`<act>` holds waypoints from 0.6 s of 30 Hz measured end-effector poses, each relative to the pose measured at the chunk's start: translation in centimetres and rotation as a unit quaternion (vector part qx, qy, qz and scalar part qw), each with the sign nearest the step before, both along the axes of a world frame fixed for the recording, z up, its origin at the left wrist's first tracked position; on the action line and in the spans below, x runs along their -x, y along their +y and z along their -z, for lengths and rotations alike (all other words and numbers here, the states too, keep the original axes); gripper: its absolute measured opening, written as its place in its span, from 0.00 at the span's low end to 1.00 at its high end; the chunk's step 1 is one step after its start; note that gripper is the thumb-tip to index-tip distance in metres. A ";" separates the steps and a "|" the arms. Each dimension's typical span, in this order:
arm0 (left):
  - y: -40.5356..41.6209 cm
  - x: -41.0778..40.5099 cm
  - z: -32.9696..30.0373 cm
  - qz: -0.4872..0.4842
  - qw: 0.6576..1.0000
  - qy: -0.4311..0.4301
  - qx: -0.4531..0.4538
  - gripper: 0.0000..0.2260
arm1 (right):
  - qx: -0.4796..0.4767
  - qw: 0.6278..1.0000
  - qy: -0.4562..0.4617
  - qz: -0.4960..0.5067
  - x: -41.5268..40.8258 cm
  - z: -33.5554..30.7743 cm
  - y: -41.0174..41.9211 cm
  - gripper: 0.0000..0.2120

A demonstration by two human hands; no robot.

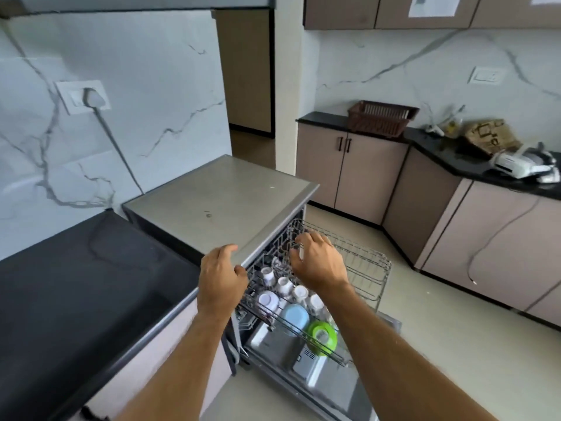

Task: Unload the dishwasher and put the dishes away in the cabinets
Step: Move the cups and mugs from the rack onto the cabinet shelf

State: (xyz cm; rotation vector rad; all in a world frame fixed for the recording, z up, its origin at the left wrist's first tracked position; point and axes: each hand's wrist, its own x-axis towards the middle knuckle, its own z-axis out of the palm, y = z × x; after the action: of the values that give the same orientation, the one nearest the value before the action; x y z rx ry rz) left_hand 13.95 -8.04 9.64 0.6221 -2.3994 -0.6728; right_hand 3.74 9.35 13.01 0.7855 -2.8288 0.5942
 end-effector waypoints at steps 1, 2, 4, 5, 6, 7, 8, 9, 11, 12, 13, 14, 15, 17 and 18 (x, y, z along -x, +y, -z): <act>1.3 0.6 0.5 0.008 1.000 -0.005 -0.001 0.19 | -0.003 1.000 -0.005 0.005 0.4 0.4 1.5 0.19; 2.6 1.2 0.9 0.018 1.000 -0.009 0.001 0.19 | -0.003 1.000 -0.011 0.011 0.9 0.8 2.9 0.19; 4.8 2.3 1.7 0.041 0.999 -0.016 0.010 0.18 | 0.002 0.999 -0.025 0.025 1.9 1.5 5.6 0.18; 6.0 2.8 2.0 0.048 0.999 -0.021 0.015 0.18 | 0.004 0.999 -0.031 0.034 2.3 1.9 7.0 0.18; 7.1 3.3 2.3 0.051 0.998 -0.025 0.018 0.18 | 0.004 0.998 -0.035 0.042 2.7 2.2 8.3 0.18; 8.2 3.8 2.6 0.053 0.998 -0.027 0.016 0.18 | 0.001 0.998 -0.040 0.049 3.0 2.6 9.6 0.19; 9.1 4.2 2.9 0.057 0.998 -0.029 0.012 0.18 | -0.003 0.997 -0.044 0.055 3.3 2.9 10.8 0.20; 9.8 4.5 3.3 0.062 0.998 -0.030 0.008 0.18 | -0.008 0.997 -0.045 0.060 3.5 3.2 11.8 0.21; 11.1 5.3 4.4 0.077 0.996 -0.046 0.000 0.18 | -0.014 0.996 -0.049 0.071 4.2 3.8 13.5 0.22; 11.6 5.8 4.9 0.085 0.995 -0.054 -0.002 0.18 | -0.014 0.996 -0.052 0.077 4.6 4.2 14.2 0.22; 12.1 6.1 5.3 0.092 0.994 -0.061 -0.003 0.18 | -0.014 0.995 -0.055 0.081 5.0 4.6 14.8 0.22; 12.5 6.5 5.5 0.097 0.993 -0.068 -0.006 0.18 | -0.015 0.995 -0.058 0.083 5.4 4.9 15.2 0.23; 12.9 7.0 5.7 0.103 0.992 -0.075 -0.008 0.18 | -0.016 0.994 -0.063 0.085 6.0 5.3 15.6 0.23; 13.1 8.3 6.1 0.113 0.990 -0.086 -0.011 0.19 | -0.020 0.993 -0.071 0.095 7.3 6.0 16.1 0.23; 13.1 9.2 6.4 0.118 0.989 -0.093 -0.014 0.19 | -0.021 0.992 -0.076 0.101 8.0 6.4 16.2 0.23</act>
State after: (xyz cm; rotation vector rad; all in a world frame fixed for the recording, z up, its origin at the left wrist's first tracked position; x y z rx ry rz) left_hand 4.78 5.04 3.27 0.4323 -2.6687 -0.7776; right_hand -4.30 25.60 6.65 0.4696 -3.0181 0.5862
